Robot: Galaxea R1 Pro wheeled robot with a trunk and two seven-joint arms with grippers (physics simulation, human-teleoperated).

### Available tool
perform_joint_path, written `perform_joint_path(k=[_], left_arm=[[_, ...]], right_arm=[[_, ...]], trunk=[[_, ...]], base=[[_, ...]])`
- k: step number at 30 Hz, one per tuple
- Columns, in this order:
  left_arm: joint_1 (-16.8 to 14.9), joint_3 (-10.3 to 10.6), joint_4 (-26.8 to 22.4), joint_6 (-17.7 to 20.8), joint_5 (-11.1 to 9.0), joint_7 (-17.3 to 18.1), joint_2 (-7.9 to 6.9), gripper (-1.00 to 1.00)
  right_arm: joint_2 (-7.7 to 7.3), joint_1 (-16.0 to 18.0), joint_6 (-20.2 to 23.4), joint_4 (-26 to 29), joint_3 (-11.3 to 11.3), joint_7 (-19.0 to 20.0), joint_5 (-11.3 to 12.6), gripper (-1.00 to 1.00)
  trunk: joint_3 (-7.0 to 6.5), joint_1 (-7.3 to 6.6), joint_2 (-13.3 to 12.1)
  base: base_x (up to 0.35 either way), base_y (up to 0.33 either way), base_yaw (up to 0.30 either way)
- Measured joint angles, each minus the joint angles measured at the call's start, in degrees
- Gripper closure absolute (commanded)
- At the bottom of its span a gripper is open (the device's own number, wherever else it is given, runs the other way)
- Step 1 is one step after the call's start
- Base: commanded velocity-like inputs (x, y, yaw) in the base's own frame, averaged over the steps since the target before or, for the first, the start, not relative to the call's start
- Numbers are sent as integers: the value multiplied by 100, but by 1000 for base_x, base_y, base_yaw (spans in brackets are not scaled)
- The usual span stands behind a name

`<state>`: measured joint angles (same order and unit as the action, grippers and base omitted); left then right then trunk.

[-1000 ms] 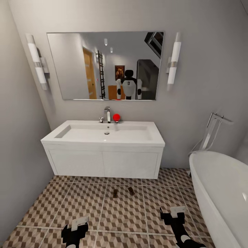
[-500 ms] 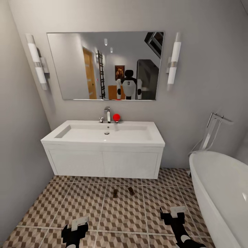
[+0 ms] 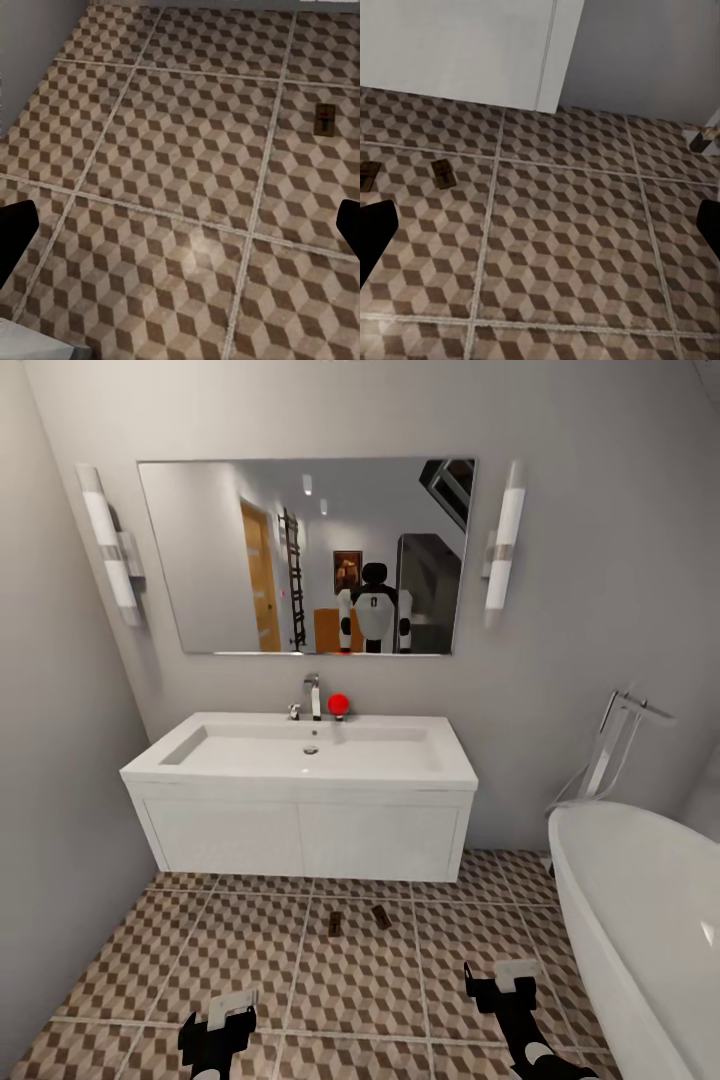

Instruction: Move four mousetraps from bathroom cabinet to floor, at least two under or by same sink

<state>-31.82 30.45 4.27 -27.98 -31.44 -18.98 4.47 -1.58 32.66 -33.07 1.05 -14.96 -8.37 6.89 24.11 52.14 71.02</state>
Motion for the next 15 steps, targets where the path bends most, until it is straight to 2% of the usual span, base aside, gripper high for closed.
perform_joint_path(k=[15], left_arm=[[0,0,0,0,0,0,-3,-100]], right_arm=[[0,0,0,1,-2,0,0,-100]], trunk=[[-270,-330,-602]], base=[[0,0,0]])
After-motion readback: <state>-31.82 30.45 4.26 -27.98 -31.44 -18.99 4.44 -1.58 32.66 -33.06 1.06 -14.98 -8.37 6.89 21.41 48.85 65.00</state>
